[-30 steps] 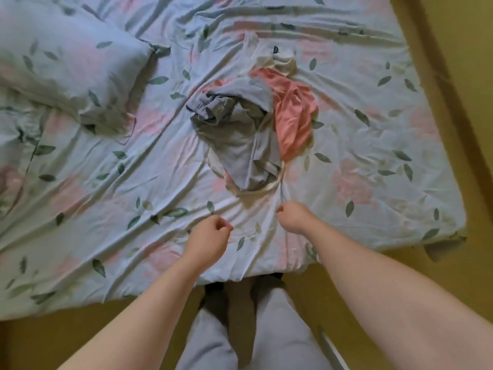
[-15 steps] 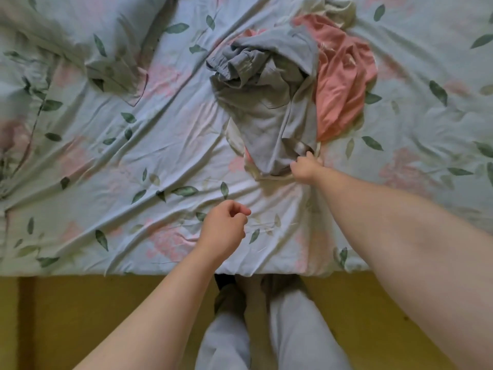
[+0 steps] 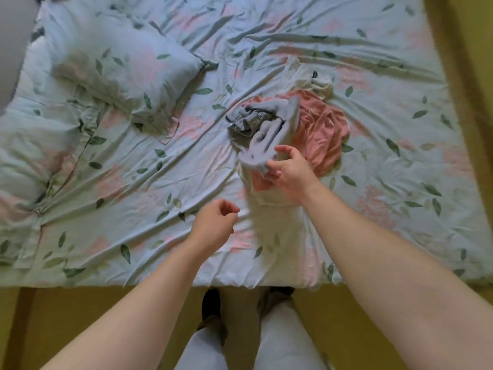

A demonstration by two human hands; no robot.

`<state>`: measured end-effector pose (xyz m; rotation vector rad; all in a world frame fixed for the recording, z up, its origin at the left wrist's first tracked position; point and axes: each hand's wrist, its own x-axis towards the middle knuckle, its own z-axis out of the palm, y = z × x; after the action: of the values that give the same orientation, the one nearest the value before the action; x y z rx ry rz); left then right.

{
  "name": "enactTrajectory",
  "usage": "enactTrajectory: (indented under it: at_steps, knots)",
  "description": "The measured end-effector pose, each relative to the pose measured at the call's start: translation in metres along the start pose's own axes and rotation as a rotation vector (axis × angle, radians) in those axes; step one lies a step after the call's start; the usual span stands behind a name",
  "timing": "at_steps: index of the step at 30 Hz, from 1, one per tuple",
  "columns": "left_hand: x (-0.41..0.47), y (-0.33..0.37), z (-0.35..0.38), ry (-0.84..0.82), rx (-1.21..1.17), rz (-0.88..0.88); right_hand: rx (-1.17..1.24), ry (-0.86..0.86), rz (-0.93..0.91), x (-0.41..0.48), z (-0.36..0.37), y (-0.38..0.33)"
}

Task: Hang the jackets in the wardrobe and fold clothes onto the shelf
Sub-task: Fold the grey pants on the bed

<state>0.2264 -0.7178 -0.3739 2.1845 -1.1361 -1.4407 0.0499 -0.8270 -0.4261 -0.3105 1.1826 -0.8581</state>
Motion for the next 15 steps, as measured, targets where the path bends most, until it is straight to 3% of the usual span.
enactTrajectory:
  at_steps: [7,12,15]
  knots:
    - [-0.02,0.024,-0.066,0.074,0.074,0.285,-0.164,-0.288,-0.182,-0.111,0.093,-0.026]
    - [-0.025,0.017,-0.119,0.0,0.109,0.543,-0.234,-0.307,-0.332,-0.172,0.169,-0.024]
    - [-0.027,0.003,-0.153,-0.034,0.23,0.516,-0.211,-0.296,-0.41,-0.193,0.209,-0.023]
